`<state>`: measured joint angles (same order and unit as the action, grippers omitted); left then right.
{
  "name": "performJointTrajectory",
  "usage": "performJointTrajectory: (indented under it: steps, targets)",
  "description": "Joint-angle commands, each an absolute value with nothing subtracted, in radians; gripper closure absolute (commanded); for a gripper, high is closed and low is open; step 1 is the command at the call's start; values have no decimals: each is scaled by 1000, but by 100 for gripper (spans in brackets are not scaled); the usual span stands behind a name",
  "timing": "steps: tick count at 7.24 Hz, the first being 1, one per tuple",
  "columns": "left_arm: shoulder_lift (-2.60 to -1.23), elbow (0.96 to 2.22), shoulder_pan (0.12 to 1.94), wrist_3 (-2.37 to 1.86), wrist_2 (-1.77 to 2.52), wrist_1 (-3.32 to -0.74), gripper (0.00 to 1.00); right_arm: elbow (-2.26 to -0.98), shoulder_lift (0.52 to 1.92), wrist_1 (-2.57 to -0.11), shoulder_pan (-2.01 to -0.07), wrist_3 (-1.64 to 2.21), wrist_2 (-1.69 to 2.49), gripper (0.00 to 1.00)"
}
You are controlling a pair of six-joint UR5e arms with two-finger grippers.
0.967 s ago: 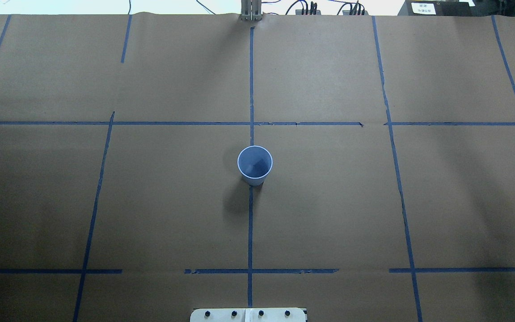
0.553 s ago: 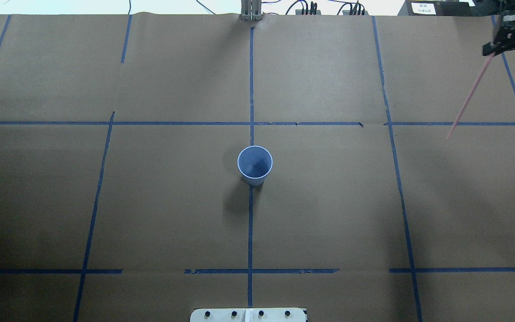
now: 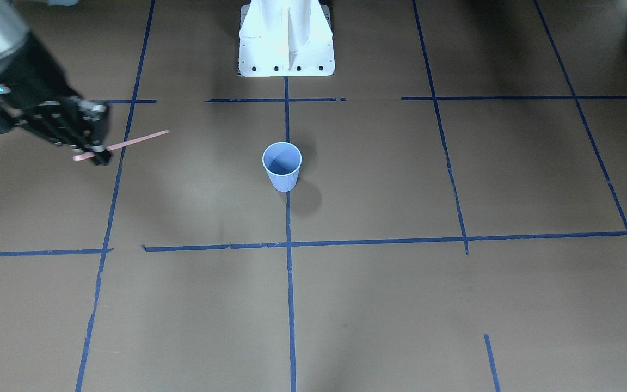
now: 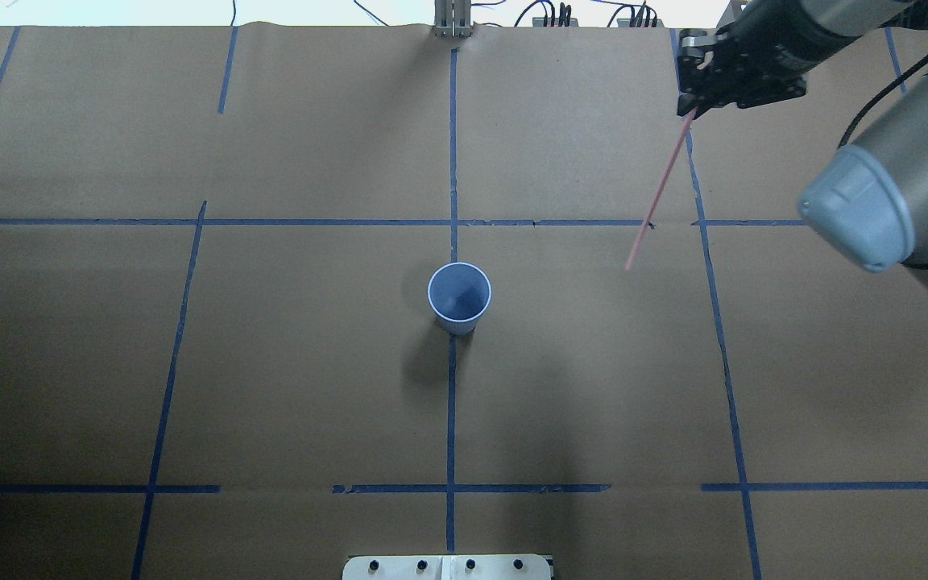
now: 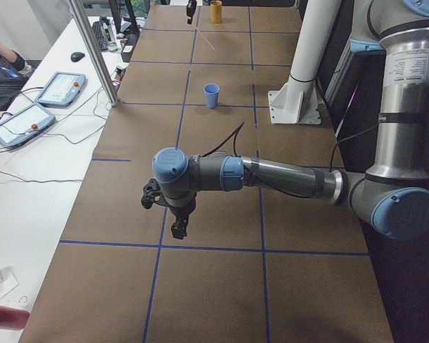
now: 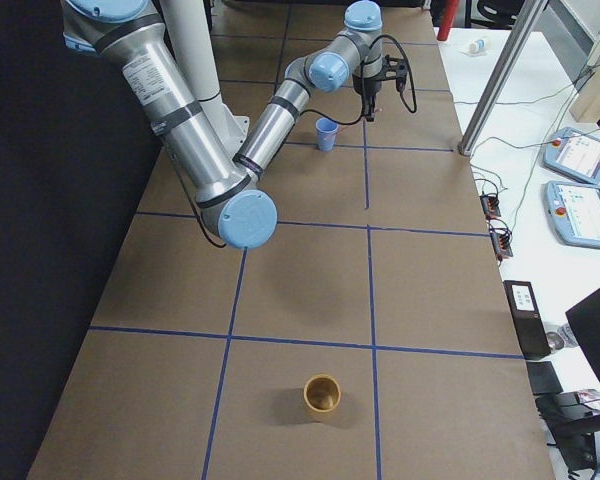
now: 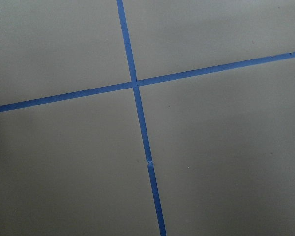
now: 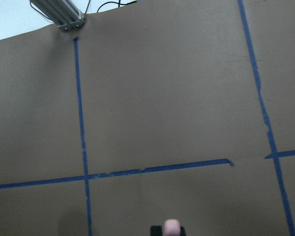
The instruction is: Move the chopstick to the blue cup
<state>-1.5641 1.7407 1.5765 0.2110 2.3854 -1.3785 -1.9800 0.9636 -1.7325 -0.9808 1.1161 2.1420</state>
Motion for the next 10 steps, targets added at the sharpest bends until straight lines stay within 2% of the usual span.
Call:
performJointTrajectory:
  steps: [1,2,5,10]
  targets:
    - [-1569,1740,1577,207,2385,-1378,0,-1894,800,-1740,-864,1265,2021,100]
    - [-1569,1741,1577,207,2385,-1378,0,-1817,701,-1776,-821,1314,1963,100]
    - [-1572,1747,1577,207,2387,-1378,0,-1636,562,-1789,-741,1350,1858,100]
    - [-1572,1755,1577,187,2388,-1378,0,-1643,635,-1789,-686,1348,1813,100]
